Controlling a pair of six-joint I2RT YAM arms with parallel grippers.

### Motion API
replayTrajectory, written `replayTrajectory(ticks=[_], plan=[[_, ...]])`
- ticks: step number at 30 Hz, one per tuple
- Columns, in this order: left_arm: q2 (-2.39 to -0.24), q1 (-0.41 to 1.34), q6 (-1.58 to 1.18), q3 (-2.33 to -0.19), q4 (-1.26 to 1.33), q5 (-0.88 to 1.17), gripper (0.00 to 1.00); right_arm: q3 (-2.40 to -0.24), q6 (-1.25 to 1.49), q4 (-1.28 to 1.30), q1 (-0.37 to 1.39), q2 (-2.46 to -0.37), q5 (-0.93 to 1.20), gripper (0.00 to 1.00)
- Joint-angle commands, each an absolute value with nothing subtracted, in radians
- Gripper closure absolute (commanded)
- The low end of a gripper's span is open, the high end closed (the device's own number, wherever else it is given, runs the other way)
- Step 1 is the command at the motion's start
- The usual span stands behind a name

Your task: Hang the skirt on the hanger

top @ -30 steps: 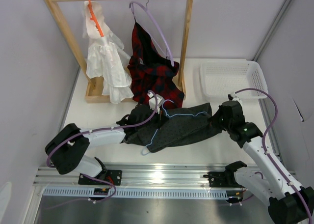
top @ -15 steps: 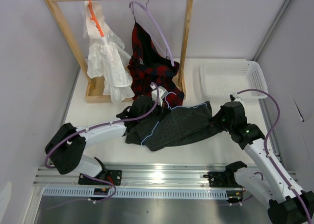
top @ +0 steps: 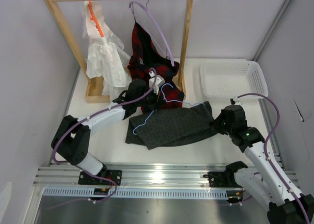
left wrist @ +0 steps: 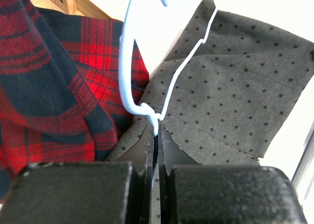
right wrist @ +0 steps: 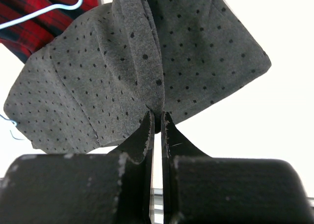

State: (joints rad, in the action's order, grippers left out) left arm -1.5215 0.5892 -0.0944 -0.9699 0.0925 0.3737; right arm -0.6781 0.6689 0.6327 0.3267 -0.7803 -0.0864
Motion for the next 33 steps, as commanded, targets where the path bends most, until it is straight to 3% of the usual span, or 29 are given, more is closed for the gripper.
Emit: replayTrajectory(ticks=[1,7,18,28,33], plan=[[-1.569,0.552,0.003,-1.064,0.028,0.439,1.00,-0.670,0.655,0.647,0.318,-0.750,-0.080,1.00],[-1.629,0.489,0.089,-1.117,0.008,0.567,1.00,-0.647,0.646,0.664,0.316,-0.742,-0.077,1.00],[-1.730,0.460,0.224,-1.255,-0.077,0.614,1.00,-0.592,0.701,0.612,0.336,-0.773,-0.025,1.00],[-1.680,0.469,0.248,-1.172,0.136,0.660,1.00,-0.577,0.739,0.647,0.423,-0.746,-0.090,1.00],[-1.640,0.505,0.307,-1.114,0.280,0.583,1.00,-0.561,0.759,0.672,0.433,-0.724,-0.103,1.00]])
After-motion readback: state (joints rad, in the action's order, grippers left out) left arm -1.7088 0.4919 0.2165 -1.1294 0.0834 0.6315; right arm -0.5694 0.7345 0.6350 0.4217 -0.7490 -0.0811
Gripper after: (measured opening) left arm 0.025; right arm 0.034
